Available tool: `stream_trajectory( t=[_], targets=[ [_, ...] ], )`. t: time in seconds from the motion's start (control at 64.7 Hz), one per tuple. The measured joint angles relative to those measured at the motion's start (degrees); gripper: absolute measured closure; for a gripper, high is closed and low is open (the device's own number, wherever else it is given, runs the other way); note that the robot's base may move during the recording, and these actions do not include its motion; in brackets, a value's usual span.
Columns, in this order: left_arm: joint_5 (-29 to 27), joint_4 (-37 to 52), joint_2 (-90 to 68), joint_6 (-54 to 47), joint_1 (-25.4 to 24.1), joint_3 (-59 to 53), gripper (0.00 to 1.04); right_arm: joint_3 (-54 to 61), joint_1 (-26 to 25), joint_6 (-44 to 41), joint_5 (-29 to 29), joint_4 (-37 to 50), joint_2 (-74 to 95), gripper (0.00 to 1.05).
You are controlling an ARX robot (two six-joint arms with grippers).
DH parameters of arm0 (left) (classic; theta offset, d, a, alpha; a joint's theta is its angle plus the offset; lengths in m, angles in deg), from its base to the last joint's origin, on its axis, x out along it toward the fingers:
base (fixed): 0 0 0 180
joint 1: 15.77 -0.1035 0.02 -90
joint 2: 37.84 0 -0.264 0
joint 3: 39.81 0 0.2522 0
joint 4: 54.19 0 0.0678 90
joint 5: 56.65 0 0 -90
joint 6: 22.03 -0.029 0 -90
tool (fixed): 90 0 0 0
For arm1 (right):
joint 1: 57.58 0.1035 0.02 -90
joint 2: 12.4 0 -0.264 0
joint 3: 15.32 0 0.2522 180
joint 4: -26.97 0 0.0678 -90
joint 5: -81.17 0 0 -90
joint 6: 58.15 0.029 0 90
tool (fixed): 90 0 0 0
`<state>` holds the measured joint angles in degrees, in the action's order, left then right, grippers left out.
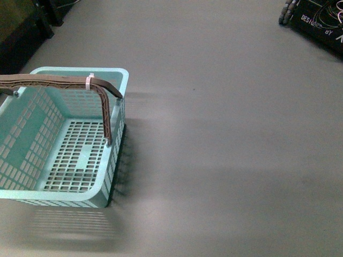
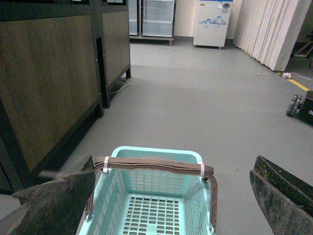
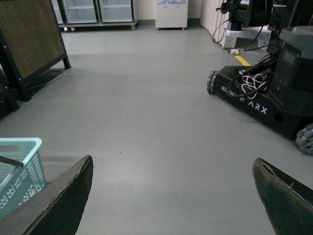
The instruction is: Pick mango and avocado into basket
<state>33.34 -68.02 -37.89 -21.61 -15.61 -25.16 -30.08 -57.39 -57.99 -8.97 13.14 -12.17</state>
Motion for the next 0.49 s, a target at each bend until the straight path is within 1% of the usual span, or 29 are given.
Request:
stream_trajectory(
  t=[0.464,0.495],
  targets=[
    [0.1,-0.1,-0.1,0.3,0.0,0.0,0.08,0.0,0.0,0.0,0.0,0.0,0.0,0.09],
    [2.4,-4.4,-2.3,4.6,-0.6,1.6,0.08,0.0,0.0,0.0,0.0,0.0,0.0,0.09]
  ],
)
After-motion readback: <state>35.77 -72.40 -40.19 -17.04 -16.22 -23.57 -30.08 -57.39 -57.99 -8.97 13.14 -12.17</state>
